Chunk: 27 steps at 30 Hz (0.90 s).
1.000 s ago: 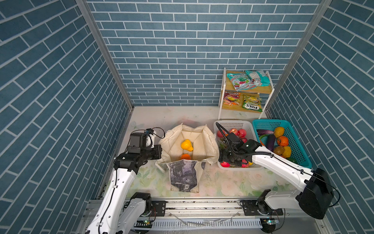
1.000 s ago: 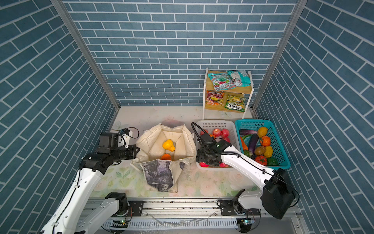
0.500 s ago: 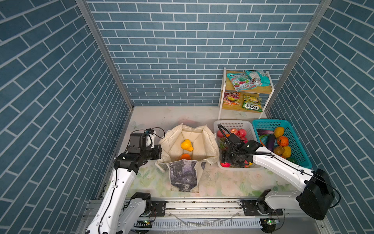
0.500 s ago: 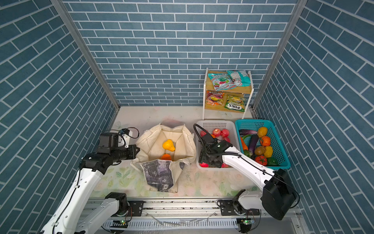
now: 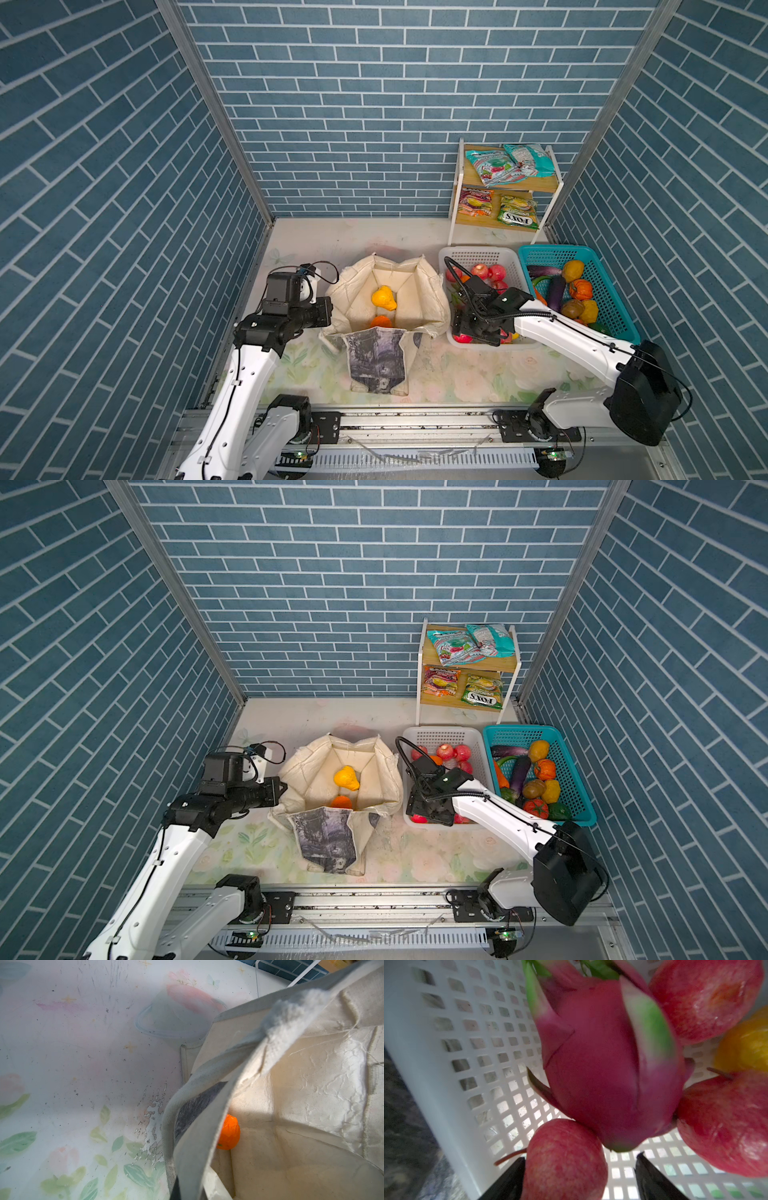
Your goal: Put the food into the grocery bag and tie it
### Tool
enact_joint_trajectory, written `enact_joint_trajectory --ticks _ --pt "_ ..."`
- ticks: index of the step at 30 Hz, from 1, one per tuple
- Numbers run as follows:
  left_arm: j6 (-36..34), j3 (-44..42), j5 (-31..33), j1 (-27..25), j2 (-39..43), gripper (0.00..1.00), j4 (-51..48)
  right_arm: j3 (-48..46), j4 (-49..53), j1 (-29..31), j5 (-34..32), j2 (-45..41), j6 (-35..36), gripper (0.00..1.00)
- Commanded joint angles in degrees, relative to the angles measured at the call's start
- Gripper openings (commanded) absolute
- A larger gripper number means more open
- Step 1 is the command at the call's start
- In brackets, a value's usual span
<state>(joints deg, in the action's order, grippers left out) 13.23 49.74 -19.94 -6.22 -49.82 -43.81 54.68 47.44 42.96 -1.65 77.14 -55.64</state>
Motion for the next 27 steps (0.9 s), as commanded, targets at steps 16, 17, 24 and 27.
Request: enact_joint_trajectory --ticks 16,17,24,27 --pt "-0.31 -0.77 0.26 0.42 0.43 0.00 0.69 -0.44 2.74 -0.45 -2.68 -3.98 -2.12 0.61" --pt "-0.31 -0.78 0.27 0.42 0.44 0.00 0.66 -0.08 3.17 -0.42 -3.03 -4.42 -1.98 0.61" --pt "-0.28 -0.76 0.27 0.42 0.54 0.00 0.74 5.04 8.32 -0.69 -7.23 -8.41 0.11 0.60" --pt "-0.31 -0.74 0.27 0.42 0.56 0.00 0.74 8.50 9.40 -0.83 -8.42 -9.59 2.61 0.60"
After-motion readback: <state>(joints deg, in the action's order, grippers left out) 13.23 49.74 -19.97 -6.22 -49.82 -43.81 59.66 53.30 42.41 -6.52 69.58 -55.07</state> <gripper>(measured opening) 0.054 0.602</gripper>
